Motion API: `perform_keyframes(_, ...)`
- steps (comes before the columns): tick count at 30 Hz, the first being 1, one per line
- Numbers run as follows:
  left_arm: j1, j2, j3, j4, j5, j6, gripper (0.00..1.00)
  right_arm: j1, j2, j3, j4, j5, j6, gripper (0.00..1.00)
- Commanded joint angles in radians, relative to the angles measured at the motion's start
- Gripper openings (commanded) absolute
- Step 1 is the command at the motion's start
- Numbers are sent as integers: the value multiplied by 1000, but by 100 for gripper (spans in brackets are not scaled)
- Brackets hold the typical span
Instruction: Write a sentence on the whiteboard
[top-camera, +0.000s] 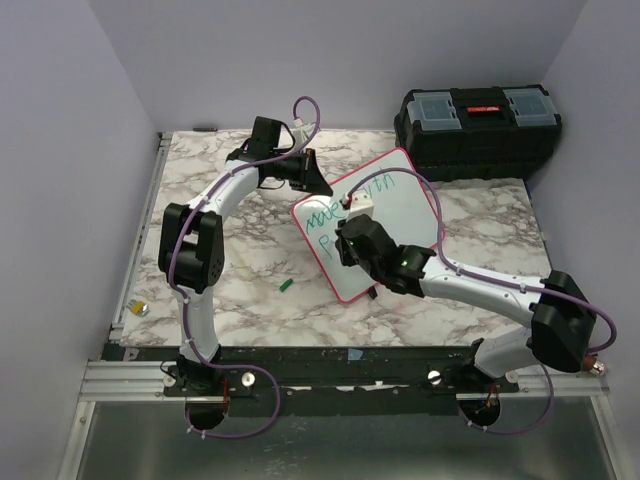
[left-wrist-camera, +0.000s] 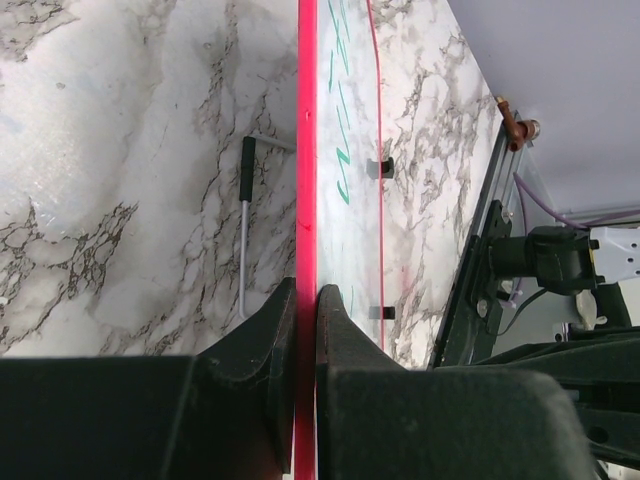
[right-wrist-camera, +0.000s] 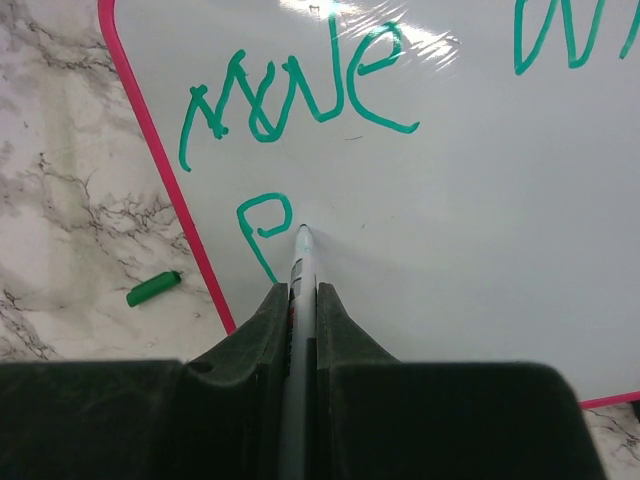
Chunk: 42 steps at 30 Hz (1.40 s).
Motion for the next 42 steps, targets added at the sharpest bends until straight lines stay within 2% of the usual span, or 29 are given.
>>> perform_keyframes(1, 0, -11, -17, 26, -63, 91, 0, -2, 26, 0, 24, -10, 12, 1)
perform_keyframes(21, 2, -8, -16, 25, -60, 92, 0, -1, -58, -131, -38, -31, 89, 1)
perform_keyframes(28, 2, -8, -16, 24, -60, 92, 0, -1, -37, -89, -82, 56, 106, 1)
perform_keyframes(42, 2, -6, -15, 22, -62, 95, 0, -2, 47, 29, -84, 127, 71, 1)
